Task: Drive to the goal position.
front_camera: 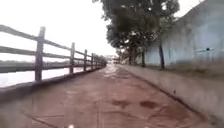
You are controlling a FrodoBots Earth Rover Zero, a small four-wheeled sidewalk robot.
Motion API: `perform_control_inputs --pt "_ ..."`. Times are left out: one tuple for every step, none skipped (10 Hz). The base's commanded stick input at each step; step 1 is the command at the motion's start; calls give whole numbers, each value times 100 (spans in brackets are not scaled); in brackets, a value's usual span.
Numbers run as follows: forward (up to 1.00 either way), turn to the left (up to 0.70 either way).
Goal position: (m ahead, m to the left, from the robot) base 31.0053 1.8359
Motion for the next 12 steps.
perform_control_inputs --pt "100 11" --pt "100 11" --pt "100 11" --pt "100 11" --pt "100 11" --pt "100 -14" --pt "100 -29" --pt "100 -29" --pt "100 -29" --pt "100 5" --pt "100 11" --pt "100 11"
